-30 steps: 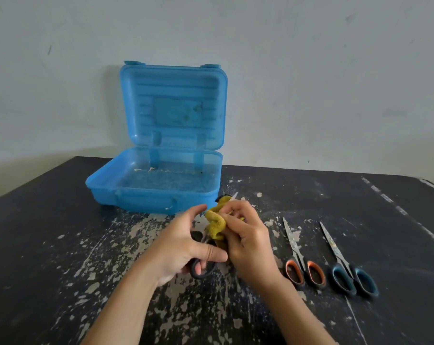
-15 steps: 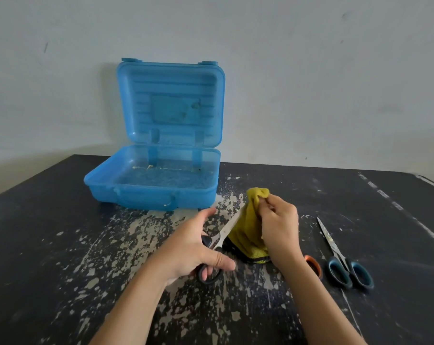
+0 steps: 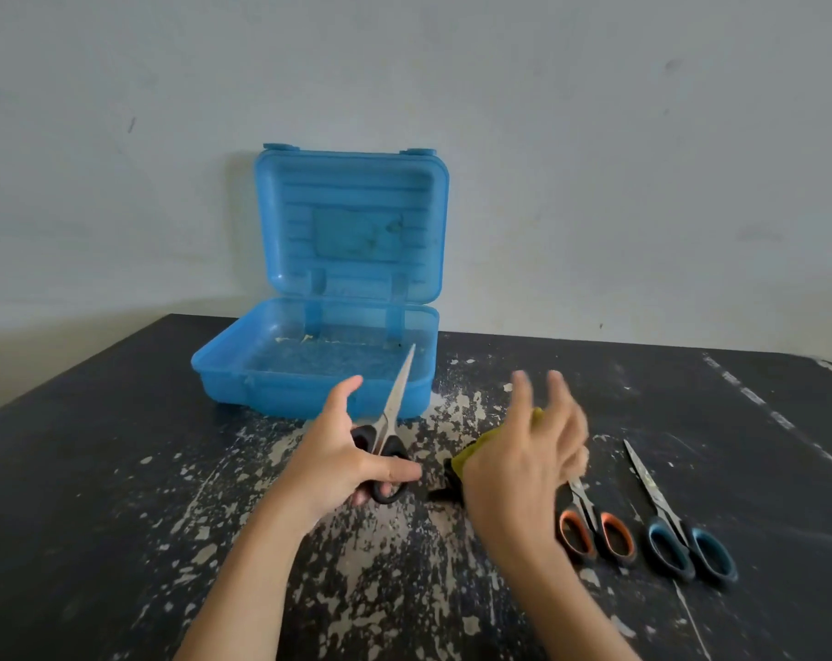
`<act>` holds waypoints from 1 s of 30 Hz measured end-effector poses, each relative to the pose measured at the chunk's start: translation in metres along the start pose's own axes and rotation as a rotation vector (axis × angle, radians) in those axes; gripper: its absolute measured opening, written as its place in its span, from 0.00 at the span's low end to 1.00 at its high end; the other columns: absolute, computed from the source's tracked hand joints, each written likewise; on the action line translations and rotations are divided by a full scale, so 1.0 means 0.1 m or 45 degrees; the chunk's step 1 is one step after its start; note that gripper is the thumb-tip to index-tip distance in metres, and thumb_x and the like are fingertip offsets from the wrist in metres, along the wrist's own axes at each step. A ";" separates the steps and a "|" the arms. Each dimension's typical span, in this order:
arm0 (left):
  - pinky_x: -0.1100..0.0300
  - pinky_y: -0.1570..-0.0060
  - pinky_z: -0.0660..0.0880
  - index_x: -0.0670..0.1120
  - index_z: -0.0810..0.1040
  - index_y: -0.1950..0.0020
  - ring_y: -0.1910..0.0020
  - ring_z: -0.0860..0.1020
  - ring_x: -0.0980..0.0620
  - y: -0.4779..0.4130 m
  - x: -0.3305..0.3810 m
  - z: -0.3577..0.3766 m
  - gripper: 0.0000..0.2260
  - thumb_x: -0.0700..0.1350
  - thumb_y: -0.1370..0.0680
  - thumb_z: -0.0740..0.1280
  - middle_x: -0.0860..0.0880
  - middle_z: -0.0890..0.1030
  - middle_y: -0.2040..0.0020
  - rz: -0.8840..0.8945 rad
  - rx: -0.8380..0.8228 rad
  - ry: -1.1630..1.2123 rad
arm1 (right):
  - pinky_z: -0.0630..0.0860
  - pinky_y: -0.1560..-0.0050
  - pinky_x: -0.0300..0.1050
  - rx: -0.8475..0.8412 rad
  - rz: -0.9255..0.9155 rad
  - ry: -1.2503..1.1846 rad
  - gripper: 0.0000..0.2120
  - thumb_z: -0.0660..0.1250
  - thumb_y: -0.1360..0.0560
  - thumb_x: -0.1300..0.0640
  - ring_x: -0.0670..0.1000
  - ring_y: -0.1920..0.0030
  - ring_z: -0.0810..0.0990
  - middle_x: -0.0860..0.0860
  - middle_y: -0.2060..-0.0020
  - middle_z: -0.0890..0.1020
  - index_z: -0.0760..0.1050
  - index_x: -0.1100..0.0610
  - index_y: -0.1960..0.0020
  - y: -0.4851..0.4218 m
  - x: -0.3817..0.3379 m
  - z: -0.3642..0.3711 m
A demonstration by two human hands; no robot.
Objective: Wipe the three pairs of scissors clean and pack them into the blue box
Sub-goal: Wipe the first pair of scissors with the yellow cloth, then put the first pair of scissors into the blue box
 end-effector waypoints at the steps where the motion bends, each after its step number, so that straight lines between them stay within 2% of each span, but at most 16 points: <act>1: 0.60 0.77 0.69 0.59 0.53 0.26 0.71 0.78 0.47 -0.01 0.01 -0.08 0.51 0.37 0.38 0.80 0.38 0.79 0.49 0.005 0.054 -0.033 | 0.51 0.32 0.57 -0.002 -0.199 0.050 0.37 0.57 0.38 0.74 0.58 0.30 0.53 0.59 0.29 0.59 0.62 0.58 0.30 0.09 -0.18 0.07; 4: 0.59 0.74 0.72 0.57 0.51 0.25 0.71 0.79 0.49 -0.08 0.06 -0.37 0.50 0.37 0.36 0.79 0.42 0.78 0.48 -0.005 0.205 -0.125 | 0.62 0.32 0.57 -0.407 -0.634 0.116 0.20 0.62 0.31 0.67 0.61 0.33 0.64 0.60 0.36 0.71 0.72 0.62 0.39 0.35 -0.52 0.52; 6: 0.50 0.65 0.77 0.58 0.52 0.26 0.60 0.81 0.43 -0.20 0.10 -0.63 0.50 0.40 0.37 0.79 0.40 0.77 0.44 -0.010 0.287 -0.189 | 0.53 0.28 0.56 -0.716 -0.643 0.166 0.15 0.56 0.23 0.58 0.62 0.29 0.56 0.61 0.33 0.66 0.71 0.63 0.39 0.41 -0.51 0.75; 7: 0.46 0.59 0.77 0.59 0.53 0.26 0.53 0.80 0.38 -0.27 0.14 -0.76 0.49 0.43 0.38 0.80 0.38 0.76 0.41 -0.015 0.314 -0.230 | 0.47 0.27 0.55 -0.818 -0.575 0.197 0.19 0.52 0.21 0.55 0.61 0.28 0.50 0.61 0.30 0.62 0.67 0.64 0.35 0.41 -0.45 0.83; 8: 0.46 0.60 0.77 0.59 0.53 0.26 0.51 0.79 0.37 -0.34 0.17 -0.89 0.49 0.45 0.39 0.80 0.37 0.76 0.39 -0.025 0.335 -0.261 | 0.43 0.28 0.54 -0.875 -0.500 0.225 0.23 0.49 0.20 0.53 0.58 0.27 0.46 0.60 0.28 0.57 0.60 0.64 0.30 0.40 -0.38 0.88; 10: 0.56 0.73 0.70 0.55 0.52 0.25 0.63 0.77 0.44 -0.51 0.24 -1.08 0.49 0.44 0.37 0.79 0.38 0.81 0.46 -0.044 0.361 -0.306 | 0.38 0.29 0.53 -0.906 -0.433 0.277 0.27 0.45 0.20 0.49 0.55 0.26 0.43 0.57 0.26 0.51 0.48 0.63 0.26 0.39 -0.30 0.96; 12: 0.59 0.75 0.66 0.47 0.50 0.24 0.72 0.73 0.49 -0.69 0.34 -1.20 0.47 0.39 0.34 0.77 0.42 0.82 0.61 -0.073 0.375 -0.390 | 0.36 0.29 0.54 -0.954 -0.427 0.330 0.28 0.43 0.20 0.48 0.55 0.26 0.43 0.57 0.25 0.49 0.44 0.63 0.26 0.42 -0.25 1.04; 13: 0.60 0.75 0.66 0.45 0.50 0.24 0.72 0.73 0.50 -0.78 0.39 -1.25 0.46 0.38 0.33 0.76 0.43 0.81 0.63 -0.095 0.378 -0.425 | 0.35 0.30 0.54 -0.964 -0.426 0.334 0.28 0.42 0.20 0.48 0.55 0.26 0.43 0.57 0.25 0.48 0.44 0.63 0.26 0.43 -0.25 1.05; 15: 0.60 0.74 0.68 0.42 0.51 0.25 0.69 0.75 0.50 -0.98 0.43 -1.35 0.44 0.36 0.32 0.76 0.42 0.80 0.60 -0.157 0.365 -0.490 | 0.34 0.30 0.54 -0.961 -0.424 0.318 0.28 0.41 0.20 0.48 0.54 0.26 0.43 0.57 0.25 0.47 0.43 0.62 0.26 0.42 -0.22 1.09; 17: 0.59 0.74 0.69 0.38 0.58 0.28 0.66 0.76 0.48 -1.18 0.40 -1.41 0.38 0.33 0.32 0.75 0.39 0.79 0.57 -0.229 0.301 -0.555 | 0.33 0.31 0.54 -0.959 -0.432 0.310 0.29 0.39 0.21 0.47 0.54 0.26 0.43 0.57 0.25 0.47 0.44 0.62 0.26 0.41 -0.21 1.10; 19: 0.61 0.76 0.70 0.33 0.71 0.40 0.68 0.76 0.47 -1.33 0.31 -1.41 0.24 0.32 0.32 0.75 0.39 0.79 0.63 -0.309 0.219 -0.615 | 0.33 0.31 0.55 -0.944 -0.442 0.318 0.30 0.36 0.22 0.46 0.54 0.26 0.43 0.57 0.25 0.48 0.45 0.62 0.26 0.41 -0.20 1.13; 21: 0.63 0.77 0.70 0.35 0.75 0.58 0.71 0.75 0.48 -1.46 0.17 -1.41 0.10 0.34 0.32 0.75 0.42 0.78 0.72 -0.371 0.179 -0.694 | 0.33 0.31 0.55 -0.929 -0.457 0.315 0.38 0.29 0.29 0.43 0.55 0.26 0.43 0.57 0.26 0.49 0.46 0.62 0.26 0.41 -0.21 1.15; 23: 0.62 0.74 0.68 0.37 0.75 0.66 0.74 0.72 0.48 -1.55 -0.01 -1.42 0.10 0.35 0.32 0.75 0.43 0.77 0.75 -0.433 0.139 -0.763 | 0.32 0.32 0.53 -0.924 -0.455 0.302 0.44 0.25 0.36 0.43 0.55 0.26 0.43 0.57 0.26 0.49 0.47 0.62 0.26 0.41 -0.20 1.17; 25: 0.61 0.71 0.68 0.37 0.75 0.67 0.75 0.71 0.49 -1.60 -0.16 -1.44 0.10 0.36 0.31 0.75 0.43 0.78 0.74 -0.493 0.120 -0.808 | 0.31 0.33 0.51 -0.902 -0.424 0.286 0.39 0.28 0.31 0.44 0.54 0.26 0.43 0.56 0.25 0.50 0.48 0.61 0.26 0.38 -0.20 1.16; 27: 0.59 0.70 0.68 0.38 0.75 0.66 0.73 0.71 0.49 -1.63 -0.25 -1.47 0.11 0.38 0.32 0.76 0.43 0.77 0.70 -0.514 0.128 -0.866 | 0.31 0.33 0.51 -0.906 -0.396 0.292 0.29 0.37 0.22 0.47 0.53 0.26 0.42 0.55 0.25 0.49 0.48 0.61 0.26 0.37 -0.21 1.13; 30: 0.58 0.67 0.70 0.40 0.72 0.62 0.67 0.74 0.48 -1.63 -0.26 -1.53 0.13 0.40 0.31 0.76 0.44 0.76 0.65 -0.511 0.211 -0.946 | 0.32 0.32 0.51 -0.912 -0.395 0.279 0.26 0.43 0.20 0.49 0.53 0.26 0.43 0.55 0.25 0.49 0.48 0.60 0.26 0.38 -0.22 1.12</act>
Point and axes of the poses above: each hand's wrist, its own y-axis away from the middle knuckle, its own z-axis out of the palm, x = y × z, the point moved 8 cm from there along -y, towards the middle knuckle
